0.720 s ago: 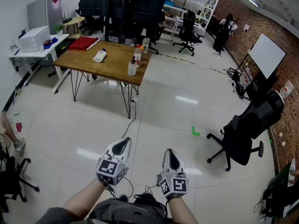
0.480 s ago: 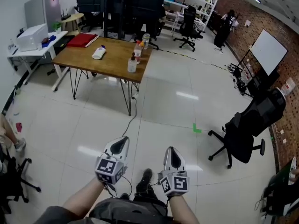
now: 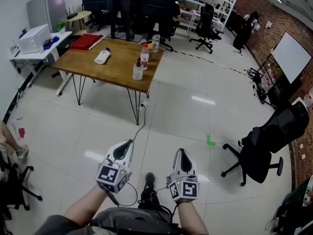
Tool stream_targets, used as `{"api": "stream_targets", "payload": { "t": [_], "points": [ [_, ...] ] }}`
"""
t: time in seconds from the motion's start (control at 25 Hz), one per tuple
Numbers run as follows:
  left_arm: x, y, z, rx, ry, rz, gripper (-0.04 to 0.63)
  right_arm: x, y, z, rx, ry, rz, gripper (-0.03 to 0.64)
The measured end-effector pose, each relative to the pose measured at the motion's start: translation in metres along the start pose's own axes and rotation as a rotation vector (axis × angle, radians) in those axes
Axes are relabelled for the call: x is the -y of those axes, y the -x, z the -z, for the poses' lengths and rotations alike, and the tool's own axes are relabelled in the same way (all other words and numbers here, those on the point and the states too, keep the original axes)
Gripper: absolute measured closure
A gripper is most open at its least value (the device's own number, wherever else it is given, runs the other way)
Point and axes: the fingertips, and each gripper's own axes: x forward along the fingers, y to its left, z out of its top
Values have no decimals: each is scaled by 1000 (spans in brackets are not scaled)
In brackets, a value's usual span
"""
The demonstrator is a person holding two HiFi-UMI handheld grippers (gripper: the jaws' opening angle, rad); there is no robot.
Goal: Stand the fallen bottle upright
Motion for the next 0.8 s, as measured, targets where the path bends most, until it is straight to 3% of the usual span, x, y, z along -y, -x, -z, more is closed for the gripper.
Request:
{"api": "stream_targets", "payload": {
  "t": [0.48,0.8],
  "points": [
    [0,-227,-26,-46,-34,-30,566,191,-166,-20,23,-32,45,591],
    [-11,-322,-37,-22,-32,-67,566,276,-239,-11,12,-58,73,592]
  ]
}}
